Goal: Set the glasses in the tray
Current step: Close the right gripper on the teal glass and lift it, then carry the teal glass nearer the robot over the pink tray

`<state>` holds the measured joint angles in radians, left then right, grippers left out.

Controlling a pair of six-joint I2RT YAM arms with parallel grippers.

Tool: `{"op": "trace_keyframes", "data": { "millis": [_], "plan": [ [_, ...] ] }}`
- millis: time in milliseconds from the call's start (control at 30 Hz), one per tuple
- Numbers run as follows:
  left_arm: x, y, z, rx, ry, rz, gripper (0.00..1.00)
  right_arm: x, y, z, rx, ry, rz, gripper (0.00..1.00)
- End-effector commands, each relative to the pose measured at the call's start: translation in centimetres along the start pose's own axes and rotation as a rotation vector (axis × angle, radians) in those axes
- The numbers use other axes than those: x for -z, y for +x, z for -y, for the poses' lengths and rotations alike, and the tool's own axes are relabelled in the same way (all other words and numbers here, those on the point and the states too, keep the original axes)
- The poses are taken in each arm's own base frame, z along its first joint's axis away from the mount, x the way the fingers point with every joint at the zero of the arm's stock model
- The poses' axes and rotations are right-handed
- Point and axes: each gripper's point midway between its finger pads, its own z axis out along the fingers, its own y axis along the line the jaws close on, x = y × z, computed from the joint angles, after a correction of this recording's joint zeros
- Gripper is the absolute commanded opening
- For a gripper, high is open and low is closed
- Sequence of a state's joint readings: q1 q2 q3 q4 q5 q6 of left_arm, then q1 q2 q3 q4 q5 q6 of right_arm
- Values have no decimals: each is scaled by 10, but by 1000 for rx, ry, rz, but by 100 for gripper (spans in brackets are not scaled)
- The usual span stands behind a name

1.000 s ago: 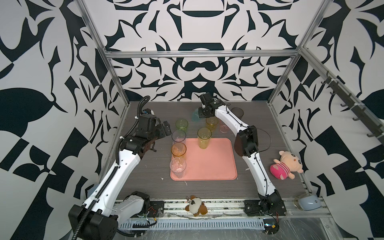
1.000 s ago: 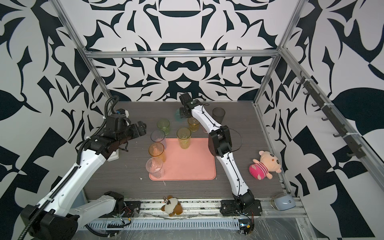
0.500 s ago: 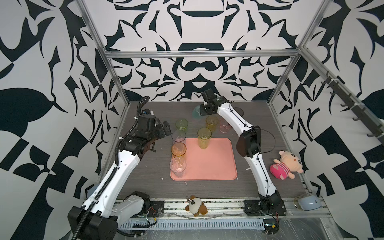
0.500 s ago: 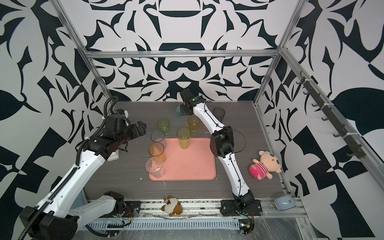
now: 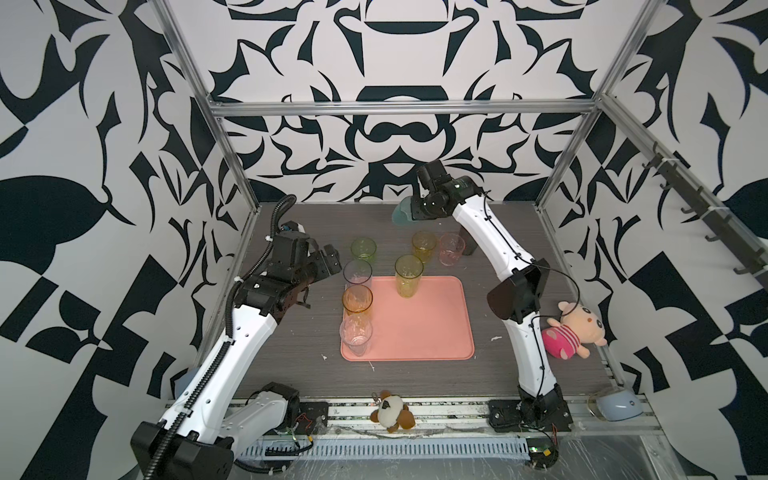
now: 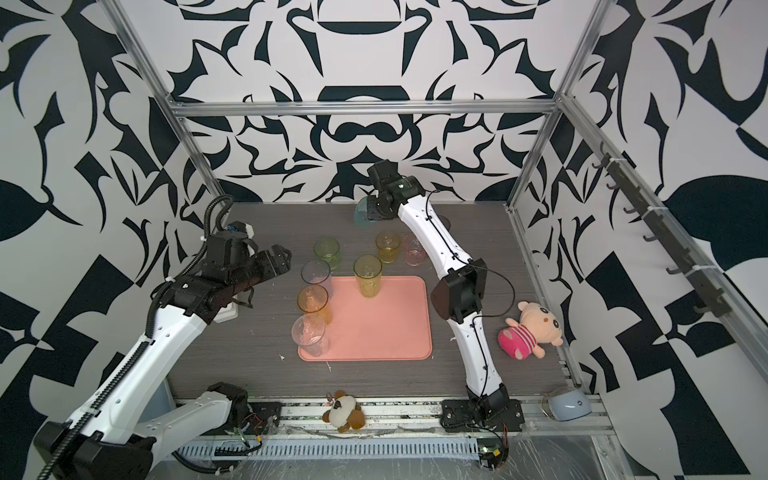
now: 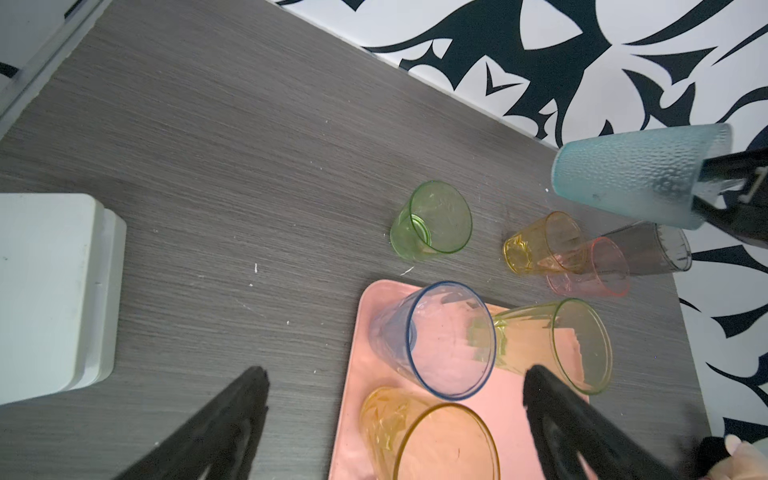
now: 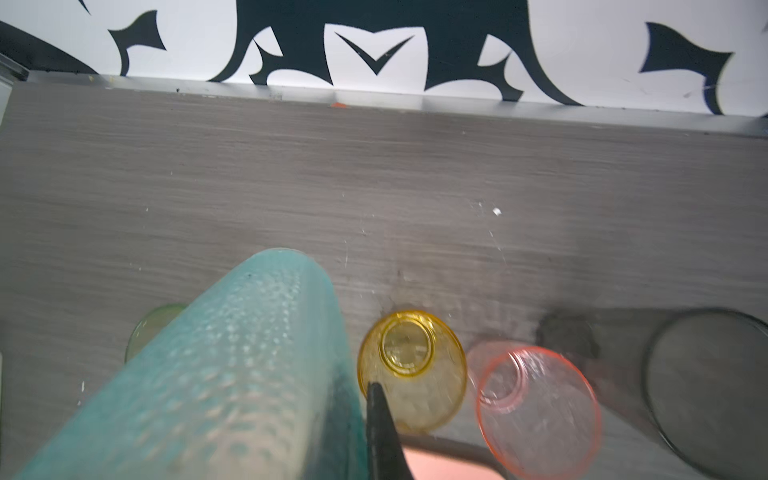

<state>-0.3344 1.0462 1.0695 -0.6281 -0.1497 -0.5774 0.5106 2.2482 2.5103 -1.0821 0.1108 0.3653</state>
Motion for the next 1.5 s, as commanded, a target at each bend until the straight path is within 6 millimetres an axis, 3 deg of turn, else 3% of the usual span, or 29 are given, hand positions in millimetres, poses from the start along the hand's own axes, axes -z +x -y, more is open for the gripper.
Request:
{"op": "trace_keyframes", "data": {
  "millis": [0,367,667,1000,1267,1467],
  "plan": [
    [8,5,1,8,-3,-36,99,58,-3,10,-26,11,28,0],
    [14,17,-2,12,10,-68,99,129,44,43,29,142,-39,0],
    [19,20,-6,-7,3,-62,100,173,85,57,47,158,-36,0],
    [16,24,-8,-19,-1,-76,100,182,150,75,68,199,-115,0],
    [12,26,-10,-24,-13,-84,100,165,199,79,81,203,-195,0],
    [10,26,-11,-26,-21,-85,99,150,223,70,57,171,-216,0]
  ]
}}
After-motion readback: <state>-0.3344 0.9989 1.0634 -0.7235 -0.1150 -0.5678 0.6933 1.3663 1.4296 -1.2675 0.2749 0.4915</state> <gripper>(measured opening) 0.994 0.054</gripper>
